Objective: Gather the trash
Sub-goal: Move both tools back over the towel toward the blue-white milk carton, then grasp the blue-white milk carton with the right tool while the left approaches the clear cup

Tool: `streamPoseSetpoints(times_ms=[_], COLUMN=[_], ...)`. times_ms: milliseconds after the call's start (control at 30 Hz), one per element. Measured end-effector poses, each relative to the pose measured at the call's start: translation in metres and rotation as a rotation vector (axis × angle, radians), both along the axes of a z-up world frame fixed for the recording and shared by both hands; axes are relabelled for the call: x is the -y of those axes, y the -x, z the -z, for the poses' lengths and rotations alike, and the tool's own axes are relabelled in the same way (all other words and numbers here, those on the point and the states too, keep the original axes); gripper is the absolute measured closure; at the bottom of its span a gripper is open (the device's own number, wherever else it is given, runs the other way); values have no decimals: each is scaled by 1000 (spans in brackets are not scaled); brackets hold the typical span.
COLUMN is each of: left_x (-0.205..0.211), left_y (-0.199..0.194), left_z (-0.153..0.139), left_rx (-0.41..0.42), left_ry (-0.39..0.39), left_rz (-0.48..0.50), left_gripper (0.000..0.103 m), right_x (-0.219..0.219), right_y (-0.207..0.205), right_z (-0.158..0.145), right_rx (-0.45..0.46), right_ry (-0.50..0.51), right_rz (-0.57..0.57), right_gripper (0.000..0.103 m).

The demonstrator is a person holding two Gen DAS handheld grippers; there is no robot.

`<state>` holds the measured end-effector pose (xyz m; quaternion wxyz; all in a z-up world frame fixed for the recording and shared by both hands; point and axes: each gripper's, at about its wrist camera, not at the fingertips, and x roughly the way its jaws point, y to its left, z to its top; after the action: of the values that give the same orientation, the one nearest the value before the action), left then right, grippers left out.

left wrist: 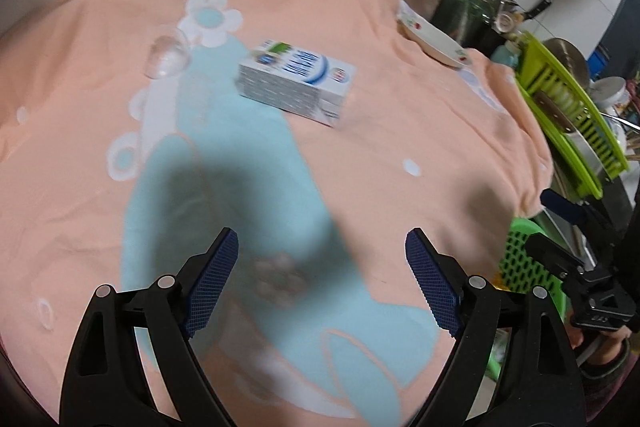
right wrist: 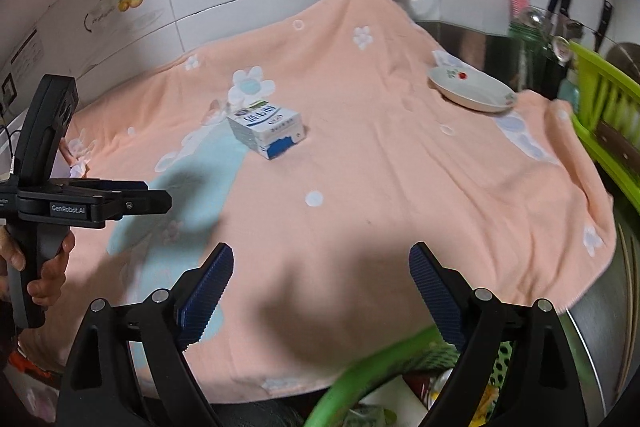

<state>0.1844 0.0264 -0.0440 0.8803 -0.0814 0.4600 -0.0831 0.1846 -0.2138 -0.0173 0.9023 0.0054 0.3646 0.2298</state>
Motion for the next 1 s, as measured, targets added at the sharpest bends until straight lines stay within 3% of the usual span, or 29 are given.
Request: streamPoseSetpoints(times_ms=[433, 1000], left_x=[-47, -92], left_y=[-31, -66], left_z=[0, 7], left_rx=[29, 51], left_ry=[-114, -157], left_rz=[-87, -164], left_gripper=[14, 14], right_x=[-48, -107], right_y=[-41, -107], right_z=[-2, 3], right_rx=[8, -10], right_ry=[44, 104], right_rz=[-109, -231], right_gripper=[16, 16])
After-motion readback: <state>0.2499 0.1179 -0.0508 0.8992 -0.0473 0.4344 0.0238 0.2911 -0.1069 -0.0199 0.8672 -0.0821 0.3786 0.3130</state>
